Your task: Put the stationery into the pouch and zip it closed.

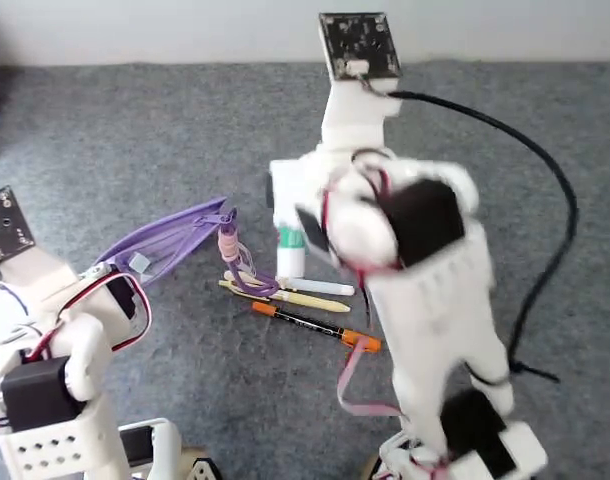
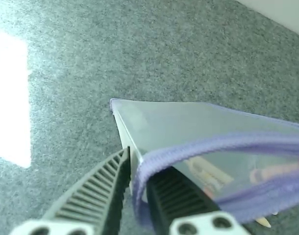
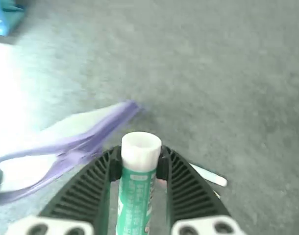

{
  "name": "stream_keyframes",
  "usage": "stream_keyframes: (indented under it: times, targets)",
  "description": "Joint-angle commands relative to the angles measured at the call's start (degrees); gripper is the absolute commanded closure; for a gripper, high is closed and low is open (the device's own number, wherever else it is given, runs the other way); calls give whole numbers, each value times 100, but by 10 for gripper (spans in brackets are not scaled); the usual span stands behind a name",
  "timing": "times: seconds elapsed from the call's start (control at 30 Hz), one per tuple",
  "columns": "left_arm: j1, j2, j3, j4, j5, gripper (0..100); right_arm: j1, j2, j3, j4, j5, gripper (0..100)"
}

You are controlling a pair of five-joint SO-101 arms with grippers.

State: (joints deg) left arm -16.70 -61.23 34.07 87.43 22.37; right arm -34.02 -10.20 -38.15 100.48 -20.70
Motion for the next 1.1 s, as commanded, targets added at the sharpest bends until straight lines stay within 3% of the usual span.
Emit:
stream_keyframes:
  times: [0.0, 0.17, 0.43, 0.67, 0.8, 1.07]
  targets:
    - [18, 18, -444, -35, 70, 987, -479, -831, 9, 189, 62, 991]
    - [18, 18, -418, 123, 70, 987, -1332, -1710, 35, 189, 44, 991]
    - [18, 18, -418, 158, 70, 987, -1156, -2079, 510, 207, -167, 991]
    - [18, 9, -418, 158, 70, 987, -1156, -3178, 1864, 4, -141, 991]
    - [18, 0, -418, 158, 70, 987, -778, -3530, 2884, -1622, 79, 991]
    - [18, -18, -198, 149, 70, 987, -760, -3837, 5046, -5481, 835, 991]
